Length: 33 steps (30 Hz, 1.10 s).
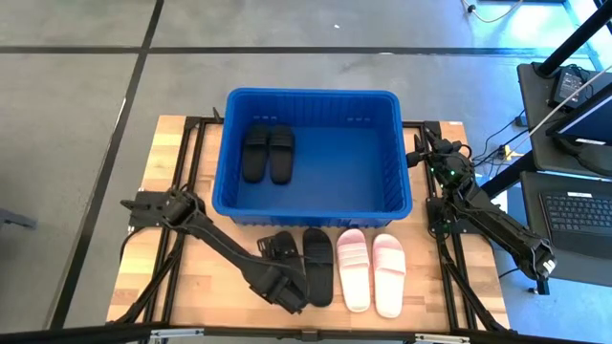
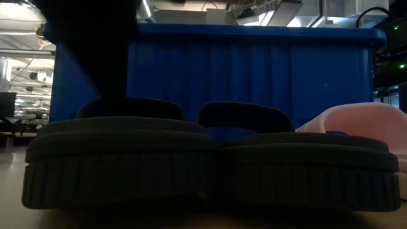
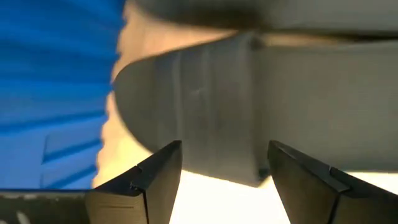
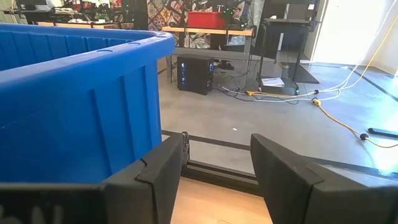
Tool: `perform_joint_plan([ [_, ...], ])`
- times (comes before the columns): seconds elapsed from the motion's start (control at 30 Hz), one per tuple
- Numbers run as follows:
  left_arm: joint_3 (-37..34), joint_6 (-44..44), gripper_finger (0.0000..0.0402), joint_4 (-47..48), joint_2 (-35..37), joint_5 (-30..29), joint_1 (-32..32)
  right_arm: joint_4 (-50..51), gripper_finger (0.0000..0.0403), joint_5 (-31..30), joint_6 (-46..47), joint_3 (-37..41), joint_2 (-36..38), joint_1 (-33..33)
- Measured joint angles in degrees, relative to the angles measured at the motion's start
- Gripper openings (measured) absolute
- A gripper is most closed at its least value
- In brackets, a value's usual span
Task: Pick and place slides into bin
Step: Put the black slide into the blue bin
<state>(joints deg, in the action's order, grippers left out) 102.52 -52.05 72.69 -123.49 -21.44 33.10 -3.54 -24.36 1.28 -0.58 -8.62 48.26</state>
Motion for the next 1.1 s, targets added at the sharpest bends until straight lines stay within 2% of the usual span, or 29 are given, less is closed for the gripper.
perform_joint_plan([
  [0.27,-0.04,-8.74,0.0231,5.47,-3.07,-0.69,-1.67,0.01,0.0193,0.50,-0.01,-0.02,0.01,-0.04],
  [0.47,-0.04,-10.32,0.0222,5.48,-2.98,-0.63,-2.91,0.03,0.0193,0.57,-0.02,0.00,0.02,-0.04],
  [0.63,-0.04,-7.31,0.0167,4.44,-2.98,-0.06,-2.74,0.03,0.0193,0.61,-0.04,0.00,0.02,-0.04],
  [0.9,0.00,-3.10,0.0021,3.81,-2.00,5.33,-2.49,0.03,0.0193,0.64,-0.26,0.00,0.02,-0.04],
  [1.1,0.00,-2.98,0.0011,2.53,2.58,11.94,-2.34,0.03,0.0193,0.65,-0.26,0.00,0.02,-0.04],
])
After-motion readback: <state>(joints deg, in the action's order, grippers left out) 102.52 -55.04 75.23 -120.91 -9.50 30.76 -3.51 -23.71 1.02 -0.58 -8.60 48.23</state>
